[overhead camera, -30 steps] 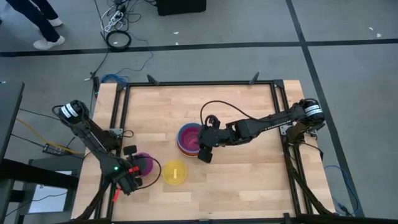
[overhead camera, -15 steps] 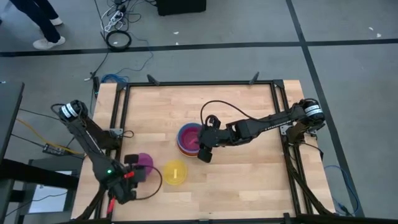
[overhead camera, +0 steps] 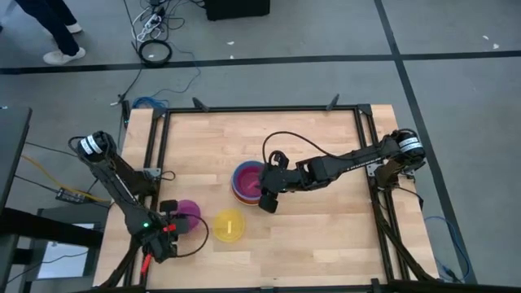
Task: Nest bowls inside each other
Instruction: Stack the purple bowl on top of the light pink bowl
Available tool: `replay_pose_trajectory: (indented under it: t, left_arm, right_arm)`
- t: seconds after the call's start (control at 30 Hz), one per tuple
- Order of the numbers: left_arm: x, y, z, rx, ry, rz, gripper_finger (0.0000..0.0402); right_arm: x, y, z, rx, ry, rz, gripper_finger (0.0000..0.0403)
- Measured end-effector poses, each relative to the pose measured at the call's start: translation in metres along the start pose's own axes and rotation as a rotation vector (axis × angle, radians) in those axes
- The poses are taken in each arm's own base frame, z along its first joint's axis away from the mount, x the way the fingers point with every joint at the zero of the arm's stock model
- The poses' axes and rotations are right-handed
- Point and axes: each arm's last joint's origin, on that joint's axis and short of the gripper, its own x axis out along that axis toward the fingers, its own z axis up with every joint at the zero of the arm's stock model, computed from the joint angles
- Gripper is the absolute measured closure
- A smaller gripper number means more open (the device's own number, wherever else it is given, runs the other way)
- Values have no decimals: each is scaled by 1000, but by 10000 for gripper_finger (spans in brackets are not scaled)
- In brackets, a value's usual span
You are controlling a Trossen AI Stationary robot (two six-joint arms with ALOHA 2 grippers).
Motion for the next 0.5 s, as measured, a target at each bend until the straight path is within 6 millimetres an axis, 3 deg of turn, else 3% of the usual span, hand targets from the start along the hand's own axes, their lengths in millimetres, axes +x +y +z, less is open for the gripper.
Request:
replay_pose_trajectory:
  t: [0.17, 0.3, 0.4, 0.5]
  left_arm:
    - [-9, 4, 14, 30, -162, 67, 388]
    - [-35, 18, 44, 69, -362, 207, 395]
    - [-56, 33, 77, 98, -472, 261, 396]
    - [-64, 51, 114, 155, -521, 241, 397]
  right_arm:
    - [0, -1, -2, -11, 10, -30, 253]
    - [-3, -7, -10, -36, 56, -162, 253]
    - [-12, -11, -17, -34, 94, -271, 253]
    - [-27, -13, -23, -26, 93, -374, 253]
